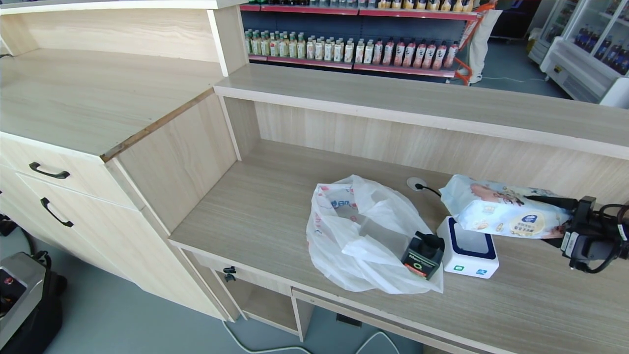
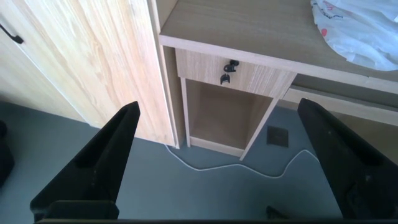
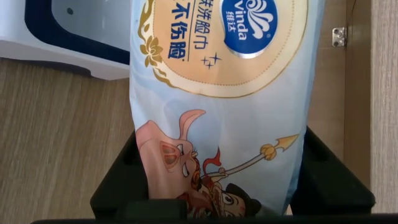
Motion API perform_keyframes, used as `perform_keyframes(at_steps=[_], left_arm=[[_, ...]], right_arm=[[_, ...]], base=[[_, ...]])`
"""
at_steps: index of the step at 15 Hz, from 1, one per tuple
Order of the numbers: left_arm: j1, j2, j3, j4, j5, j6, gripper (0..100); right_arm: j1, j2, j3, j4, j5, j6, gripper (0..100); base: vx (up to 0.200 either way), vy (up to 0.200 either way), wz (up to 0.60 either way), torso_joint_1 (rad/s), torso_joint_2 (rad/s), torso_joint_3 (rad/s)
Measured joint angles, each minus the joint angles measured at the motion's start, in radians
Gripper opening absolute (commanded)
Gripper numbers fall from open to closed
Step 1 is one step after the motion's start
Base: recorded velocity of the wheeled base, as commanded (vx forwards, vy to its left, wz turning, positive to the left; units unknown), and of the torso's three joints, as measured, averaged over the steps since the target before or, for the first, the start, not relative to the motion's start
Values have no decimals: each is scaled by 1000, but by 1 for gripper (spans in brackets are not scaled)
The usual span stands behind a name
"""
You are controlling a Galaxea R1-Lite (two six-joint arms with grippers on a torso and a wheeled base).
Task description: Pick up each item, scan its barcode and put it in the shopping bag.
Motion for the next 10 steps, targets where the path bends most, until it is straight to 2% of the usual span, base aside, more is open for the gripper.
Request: perform_keyframes(at_steps=[2,5,8,10], left_arm=[[0,0,0,0,0,0,100],[0,0,0,0,0,0,100],[0,0,0,0,0,0,100],[0,0,0,0,0,0,100]], right_arm=[[15,-27,-16,61,-2,41,0],[74,-153,-46,219,-2,176,0],[161,-337,-90,460,-3,395,0],[239,-417,-141,533,-2,537,0]], base=[[0,0,0,0,0,0],[0,0,0,0,0,0],[0,0,0,0,0,0],[0,0,0,0,0,0]])
